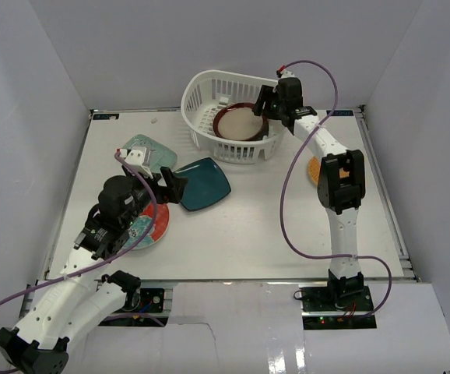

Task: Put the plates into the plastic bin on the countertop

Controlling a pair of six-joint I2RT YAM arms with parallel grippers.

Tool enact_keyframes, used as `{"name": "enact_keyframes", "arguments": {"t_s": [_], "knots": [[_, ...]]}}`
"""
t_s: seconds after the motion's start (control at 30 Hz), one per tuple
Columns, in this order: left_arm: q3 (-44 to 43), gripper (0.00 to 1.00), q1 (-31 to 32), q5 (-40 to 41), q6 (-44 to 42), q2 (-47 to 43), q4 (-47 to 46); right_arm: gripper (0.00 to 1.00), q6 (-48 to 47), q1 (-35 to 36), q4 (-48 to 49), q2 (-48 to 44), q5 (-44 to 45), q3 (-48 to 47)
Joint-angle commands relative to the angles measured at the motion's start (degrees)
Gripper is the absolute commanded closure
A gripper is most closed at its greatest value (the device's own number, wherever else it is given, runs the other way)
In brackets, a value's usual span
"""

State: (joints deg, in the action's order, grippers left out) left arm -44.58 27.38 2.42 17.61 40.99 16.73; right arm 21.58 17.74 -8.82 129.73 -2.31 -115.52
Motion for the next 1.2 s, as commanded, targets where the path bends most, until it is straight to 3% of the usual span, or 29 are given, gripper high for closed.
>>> {"name": "enact_keyframes", "arguments": {"t_s": [0.0, 0.03, 0.17, 0.27, 0.3, 0.37, 0.4, 0.43, 0.53, 0.57, 0.6, 0.63, 0.67, 0.7, 0.83, 1.0, 1.17], "knots": [[0.1, 0.02, -0.57, 0.31, -0.47, -0.12, -0.38, 0.3, -5.13, 0.98, 4.43, -3.78, 1.95, -2.95], [0.1, 0.02, -0.57, 0.31, -0.55, -0.12, -0.38, 0.23, -5.93, 1.24, 4.42, -4.74, 2.04, -2.6], [0.02, 0.02, -0.66, 0.4, -0.64, -0.12, -0.38, 0.2, -8.57, 2.21, 3.72, -9.66, 5.73, -0.06], [0.1, 0.02, -0.66, 0.66, -0.64, -0.21, -0.3, 0.17, -9.19, 3.62, 6.87, -18.09, 3.55, 9.23], [0.1, 0.02, -0.74, 0.75, -0.64, -0.12, -0.38, 0.18, -9.02, 4.06, 8.02, -20.81, 2.84, 16.92], [0.1, 0.02, -0.83, 1.01, -0.64, -0.04, -0.3, 0.25, -6.65, 5.46, 14.67, -29.33, -3.46, 26.44], [0.1, 0.02, -0.83, 1.19, -0.82, -0.04, -0.3, 0.31, -4.99, 5.9, 17.4, -32.49, -5.32, 37.45], [0.1, 0.02, -0.83, 1.62, -0.82, -0.12, -0.21, 0.58, -1.14, 6.86, 20.48, -38.01, -8.56, 43.13], [0.19, 0.02, -1.01, 2.24, -0.73, -0.04, -0.3, 0.83, 4.24, 9.32, 31.39, -45.68, -10.26, 62.14], [0.19, 0.02, -1.1, 2.24, -0.73, 0.14, -0.38, 0.84, 8.0, 9.94, 35.76, -46.75, -10.26, 65.92], [0.19, 0.02, -1.1, 2.24, -0.73, 0.23, -0.3, 0.84, 9.78, 10.47, 38.24, -47.46, -10.52, 69.35], [0.19, 0.02, -1.1, 2.24, -0.73, 0.4, -0.3, 0.77, 11.71, 11.35, 40.0, -47.47, -10.44, 74.25], [0.11, 0.02, -1.01, 2.16, -0.82, 0.75, -0.38, 0.68, 14.95, 11.96, 43.59, -46.16, -10.35, 76.13], [0.1, 0.02, -1.1, 2.33, -0.91, 0.84, -0.38, 0.51, 16.63, 12.14, 45.28, -44.93, -10.44, 77.54], [0.19, 0.02, -1.18, 3.3, -1.0, 0.84, -0.3, 0.36, 24.54, 12.94, 54.25, -36.06, -13.69, 79.4], [0.28, 0.02, -1.18, 3.74, -1.17, 0.93, -0.38, 0.35, 34.56, 14.16, 62.95, -24.37, -13.08, 75.46], [0.19, 0.02, -1.18, 3.56, -1.17, 1.11, -0.38, 0.38, 40.19, 16.36, 64.98, -16.54, -8.07, 69.13]]}}
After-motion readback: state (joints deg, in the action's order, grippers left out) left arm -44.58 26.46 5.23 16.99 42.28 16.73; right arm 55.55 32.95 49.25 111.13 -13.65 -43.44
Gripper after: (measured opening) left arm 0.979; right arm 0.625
